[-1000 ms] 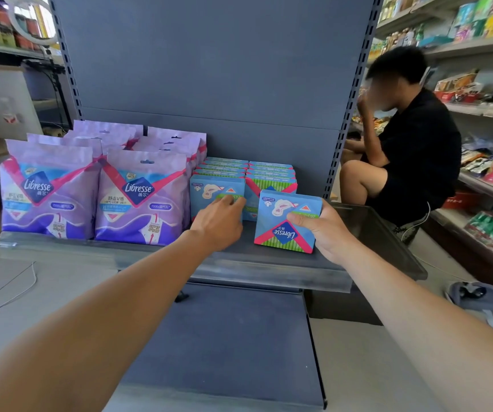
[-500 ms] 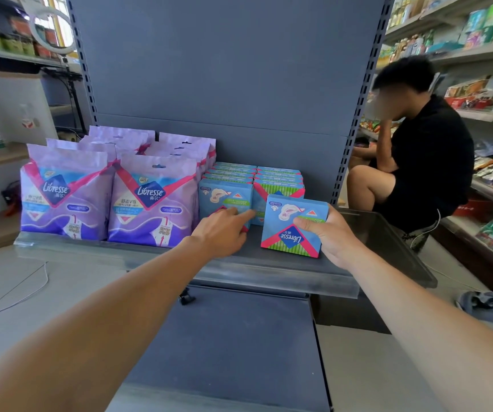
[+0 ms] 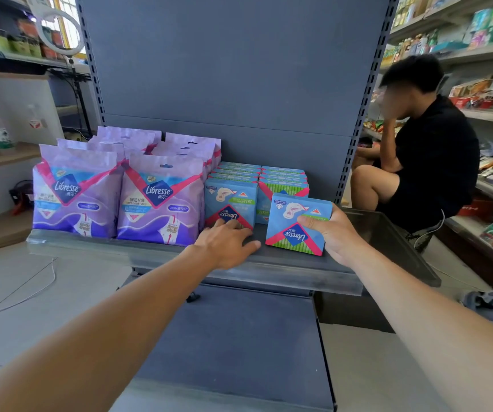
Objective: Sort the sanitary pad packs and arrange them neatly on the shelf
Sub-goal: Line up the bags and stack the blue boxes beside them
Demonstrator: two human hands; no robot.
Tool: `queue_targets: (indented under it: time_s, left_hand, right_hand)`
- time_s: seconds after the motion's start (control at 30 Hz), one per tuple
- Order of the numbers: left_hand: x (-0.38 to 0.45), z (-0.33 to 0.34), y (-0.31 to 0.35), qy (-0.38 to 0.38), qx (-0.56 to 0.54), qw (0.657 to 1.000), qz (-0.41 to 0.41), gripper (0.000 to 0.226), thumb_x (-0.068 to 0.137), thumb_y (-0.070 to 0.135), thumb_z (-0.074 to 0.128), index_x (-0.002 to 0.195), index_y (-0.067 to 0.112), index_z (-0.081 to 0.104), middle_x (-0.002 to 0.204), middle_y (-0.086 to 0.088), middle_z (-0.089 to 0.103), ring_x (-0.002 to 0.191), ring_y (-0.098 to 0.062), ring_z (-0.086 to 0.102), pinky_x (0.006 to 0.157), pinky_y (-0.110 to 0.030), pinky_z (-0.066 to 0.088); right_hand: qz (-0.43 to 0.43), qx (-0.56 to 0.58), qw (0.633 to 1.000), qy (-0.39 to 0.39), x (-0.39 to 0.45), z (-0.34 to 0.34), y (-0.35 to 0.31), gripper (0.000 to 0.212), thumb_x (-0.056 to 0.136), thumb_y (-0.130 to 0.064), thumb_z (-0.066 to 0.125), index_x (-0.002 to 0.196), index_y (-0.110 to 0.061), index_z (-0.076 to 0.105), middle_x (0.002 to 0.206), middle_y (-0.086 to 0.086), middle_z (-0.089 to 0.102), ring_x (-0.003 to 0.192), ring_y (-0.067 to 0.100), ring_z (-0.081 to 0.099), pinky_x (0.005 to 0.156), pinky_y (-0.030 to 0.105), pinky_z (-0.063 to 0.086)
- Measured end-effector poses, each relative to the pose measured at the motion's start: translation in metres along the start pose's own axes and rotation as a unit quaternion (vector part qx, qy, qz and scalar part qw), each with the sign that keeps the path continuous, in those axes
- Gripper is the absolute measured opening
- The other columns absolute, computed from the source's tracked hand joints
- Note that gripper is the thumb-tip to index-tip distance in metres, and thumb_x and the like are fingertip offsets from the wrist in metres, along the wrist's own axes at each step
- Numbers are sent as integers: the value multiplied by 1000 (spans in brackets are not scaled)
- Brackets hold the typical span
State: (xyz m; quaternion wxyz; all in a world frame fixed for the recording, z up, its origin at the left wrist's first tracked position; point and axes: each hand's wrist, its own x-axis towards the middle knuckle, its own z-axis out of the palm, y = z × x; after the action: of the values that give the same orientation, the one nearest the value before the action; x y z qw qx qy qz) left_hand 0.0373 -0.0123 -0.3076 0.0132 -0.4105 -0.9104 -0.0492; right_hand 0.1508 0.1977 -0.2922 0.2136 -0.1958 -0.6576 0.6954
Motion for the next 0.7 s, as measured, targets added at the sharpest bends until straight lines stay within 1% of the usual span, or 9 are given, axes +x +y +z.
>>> queue_targets:
  time_s: [0.13,0.2,0.3,0.37,0.43,0.5,0.63,0.7]
  left_hand:
    - [-7,5,2,-9,7,1000,-3,58,97,64,17,145,38,36,151,0,36,136,-29,35,106,-47,33]
    - [-7,3,0,-29,4,1000,-1,68,92,73,14,148,38,32,156,4,30,141,-26,30,109,-47,29]
    - [-7,1,-6,-71,22,997,6,89,79,88,16,153,39,20,162,7,17,148,-21,19,116,-46,24]
    - [-8,1,-9,-77,32,996,9,94,75,91,19,154,39,14,163,8,13,149,-20,16,117,-46,23]
    - [-9,3,-9,-70,36,997,13,95,74,91,20,154,39,12,163,8,12,149,-19,15,117,-46,24]
    - [-10,3,-9,-61,36,997,15,95,74,91,21,154,40,12,163,8,13,149,-19,15,117,-45,24]
    - [-13,3,-10,-47,35,998,17,93,76,90,22,154,39,14,163,8,15,149,-19,16,116,-44,25]
    - [-13,3,-9,-43,34,998,18,93,77,90,23,154,39,15,163,8,15,149,-19,16,116,-44,25]
  right_hand:
    - [-5,-12,1000,-5,-1,-1,0,54,76,-14,80,122,-15,52,118,8,67,104,24,68,89,48,57]
    - [-19,-37,999,-3,-1,-3,2,59,74,-12,82,123,-13,49,118,8,67,104,24,69,89,48,57]
    - [-45,-96,994,10,-4,-5,6,63,74,-5,82,121,-14,42,119,7,63,106,20,67,84,40,59]
    - [-54,-140,989,18,-3,-5,10,68,74,-3,82,123,-17,37,123,7,59,109,18,64,82,35,59]
    - [-51,-167,984,21,-2,-3,10,69,78,-4,79,127,-15,33,125,6,57,110,16,62,74,26,57]
    - [-52,-210,976,24,3,0,9,68,80,-8,78,130,-15,32,125,4,58,109,14,61,70,21,54]
    - [-70,-306,948,57,13,6,8,62,82,-19,78,129,-16,37,123,0,61,106,14,61,69,21,50]
    - [-79,-346,932,71,17,11,8,59,83,-24,78,127,-15,40,121,-2,61,106,15,61,65,20,48]
